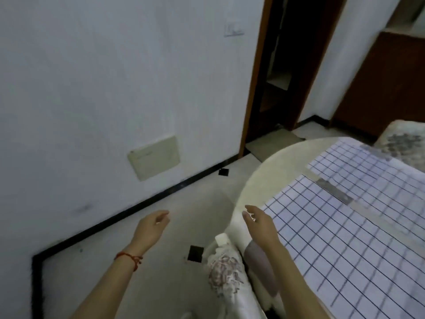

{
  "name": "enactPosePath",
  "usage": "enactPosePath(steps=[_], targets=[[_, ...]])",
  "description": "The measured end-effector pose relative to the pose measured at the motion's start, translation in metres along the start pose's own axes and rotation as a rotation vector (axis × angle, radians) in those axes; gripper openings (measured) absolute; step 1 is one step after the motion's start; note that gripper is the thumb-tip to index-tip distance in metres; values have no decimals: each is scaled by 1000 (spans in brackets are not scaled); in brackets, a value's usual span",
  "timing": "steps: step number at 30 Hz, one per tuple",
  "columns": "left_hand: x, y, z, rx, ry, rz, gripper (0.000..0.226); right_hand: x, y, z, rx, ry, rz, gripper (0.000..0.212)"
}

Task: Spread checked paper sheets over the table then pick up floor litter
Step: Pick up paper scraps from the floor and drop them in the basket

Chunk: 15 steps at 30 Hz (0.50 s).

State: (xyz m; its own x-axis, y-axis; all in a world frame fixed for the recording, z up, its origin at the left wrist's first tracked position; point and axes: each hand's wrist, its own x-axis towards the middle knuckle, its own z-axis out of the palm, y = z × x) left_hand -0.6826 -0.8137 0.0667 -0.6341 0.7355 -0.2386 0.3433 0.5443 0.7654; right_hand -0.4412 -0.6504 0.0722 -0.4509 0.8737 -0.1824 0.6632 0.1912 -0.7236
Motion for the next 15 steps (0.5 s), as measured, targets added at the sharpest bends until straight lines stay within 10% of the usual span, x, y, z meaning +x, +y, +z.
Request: enactPosePath(steps=[15], targets=[[-66, -223, -122, -115, 188, -431, 32, 34, -115, 217, -87, -523, -65, 39]])
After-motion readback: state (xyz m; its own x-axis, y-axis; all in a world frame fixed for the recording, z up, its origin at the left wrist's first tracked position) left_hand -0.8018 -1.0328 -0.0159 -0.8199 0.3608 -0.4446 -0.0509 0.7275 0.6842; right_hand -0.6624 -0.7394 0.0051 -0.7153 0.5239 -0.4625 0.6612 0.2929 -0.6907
